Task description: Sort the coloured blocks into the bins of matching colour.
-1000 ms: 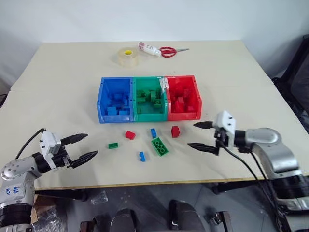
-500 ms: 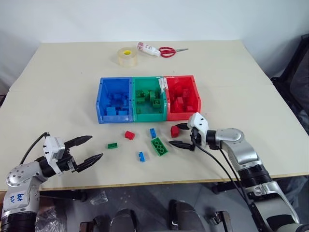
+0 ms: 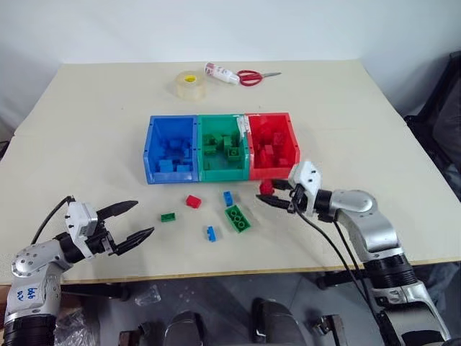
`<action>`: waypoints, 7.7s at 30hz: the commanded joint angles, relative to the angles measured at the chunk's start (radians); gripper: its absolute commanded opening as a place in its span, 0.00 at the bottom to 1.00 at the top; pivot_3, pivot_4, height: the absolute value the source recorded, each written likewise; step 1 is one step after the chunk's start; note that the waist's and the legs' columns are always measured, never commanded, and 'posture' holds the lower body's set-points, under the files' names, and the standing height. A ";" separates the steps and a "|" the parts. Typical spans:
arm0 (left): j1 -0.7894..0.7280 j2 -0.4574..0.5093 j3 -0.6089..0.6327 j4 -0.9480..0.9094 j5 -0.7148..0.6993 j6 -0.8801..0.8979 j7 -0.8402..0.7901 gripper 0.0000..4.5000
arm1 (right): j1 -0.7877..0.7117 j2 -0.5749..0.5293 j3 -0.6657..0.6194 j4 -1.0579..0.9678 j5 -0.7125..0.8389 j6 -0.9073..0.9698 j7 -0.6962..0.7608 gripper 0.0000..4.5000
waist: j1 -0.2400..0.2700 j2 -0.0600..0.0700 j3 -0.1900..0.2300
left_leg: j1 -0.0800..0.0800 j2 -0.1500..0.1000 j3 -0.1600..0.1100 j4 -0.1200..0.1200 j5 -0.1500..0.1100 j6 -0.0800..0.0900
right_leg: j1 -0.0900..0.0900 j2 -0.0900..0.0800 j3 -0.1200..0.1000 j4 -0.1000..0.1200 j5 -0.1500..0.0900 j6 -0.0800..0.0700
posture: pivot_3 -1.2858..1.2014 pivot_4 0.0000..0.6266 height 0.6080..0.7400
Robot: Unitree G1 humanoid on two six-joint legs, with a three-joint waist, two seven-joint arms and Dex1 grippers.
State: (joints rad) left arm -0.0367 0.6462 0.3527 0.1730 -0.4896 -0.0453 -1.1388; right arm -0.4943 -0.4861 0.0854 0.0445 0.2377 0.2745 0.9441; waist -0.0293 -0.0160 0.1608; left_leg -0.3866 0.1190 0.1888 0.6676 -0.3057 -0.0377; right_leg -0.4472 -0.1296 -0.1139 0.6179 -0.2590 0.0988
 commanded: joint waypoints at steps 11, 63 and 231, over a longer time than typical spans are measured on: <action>-0.063 -0.020 -0.042 0.031 0.000 -0.026 -0.007 1.00 | -0.354 0.032 -0.074 0.364 -0.033 -0.091 -0.107 0.73 | -0.002 0.000 0.000 | 0.000 0.000 0.001 -0.001 0.000 0.000 | -0.001 0.000 0.000 0.000 0.000 0.000 | 0.52 0.24 1.00; -0.046 -0.038 -0.027 0.043 -0.034 -0.120 -0.057 1.00 | -0.028 0.025 0.290 -0.130 -0.059 0.259 0.005 1.00 | 0.001 -0.001 -0.001 | 0.000 0.000 0.001 0.001 -0.001 0.000 | -0.001 0.000 -0.001 0.001 0.000 -0.001 | 0.52 0.24 1.00; 0.065 0.067 -0.123 -0.384 0.036 0.102 0.071 1.00 | 0.105 -0.291 -0.019 -0.179 0.126 0.071 0.334 0.86 | 0.000 -0.002 0.000 | -0.001 0.001 0.003 -0.001 -0.001 0.000 | -0.004 -0.001 -0.003 -0.003 -0.001 -0.001 | 0.52 0.24 1.00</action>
State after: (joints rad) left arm 0.0190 0.7061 0.2407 -0.1142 -0.4594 0.0134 -1.1175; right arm -0.3779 -0.7674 0.1002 -0.1389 0.3440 0.3682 1.2738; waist -0.0288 -0.0182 0.1612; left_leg -0.3873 0.1197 0.1921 0.6667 -0.3069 -0.0381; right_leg -0.4514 -0.1311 -0.1164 0.6137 -0.2597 0.0974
